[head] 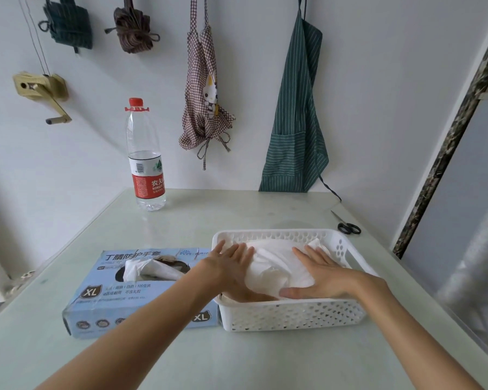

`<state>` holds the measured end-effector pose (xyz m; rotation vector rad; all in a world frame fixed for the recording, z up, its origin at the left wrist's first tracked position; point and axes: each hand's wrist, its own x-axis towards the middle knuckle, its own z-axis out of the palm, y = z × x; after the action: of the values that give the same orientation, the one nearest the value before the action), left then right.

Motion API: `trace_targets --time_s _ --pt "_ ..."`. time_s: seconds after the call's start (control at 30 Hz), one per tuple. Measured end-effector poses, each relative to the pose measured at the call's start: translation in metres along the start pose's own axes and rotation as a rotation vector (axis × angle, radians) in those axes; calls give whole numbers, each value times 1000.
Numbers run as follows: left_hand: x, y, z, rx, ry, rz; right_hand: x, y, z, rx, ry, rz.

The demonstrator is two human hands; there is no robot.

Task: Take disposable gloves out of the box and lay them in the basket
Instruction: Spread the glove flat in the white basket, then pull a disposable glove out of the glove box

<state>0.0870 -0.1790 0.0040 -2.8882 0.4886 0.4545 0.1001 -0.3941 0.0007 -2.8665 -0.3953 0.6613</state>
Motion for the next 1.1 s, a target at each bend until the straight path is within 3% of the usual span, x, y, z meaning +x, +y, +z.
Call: trace_targets --time_s 0.1,0.2,0.27,0.43,0.6,0.83,0.97,1.1 --pt "-1 0 -5 -14 -14 2 -4 3 -9 88 46 -49" --pt "-8 -10 -14 -72 -12 -4 -10 17 -21 237 247 -114" --pt "-13 -17 -17 -86 -16 -22 -11 26 -24 127 325 -80" --pt "-16 -17 -7 13 -5 -30 -14 25 -22 -175 262 71" --pt "-22 -21 -7 -59 87 -25 -20 16 -29 -198 324 82" --pt "-67 -104 1 -412 380 -66 -24 -63 -21 -29 539 -205" --pt "-96 -158 30 -580 323 -199 -6 -117 -5 76 602 -329" --pt "-108 -181 42 -665 279 -201 12 -167 3 143 651 -404"
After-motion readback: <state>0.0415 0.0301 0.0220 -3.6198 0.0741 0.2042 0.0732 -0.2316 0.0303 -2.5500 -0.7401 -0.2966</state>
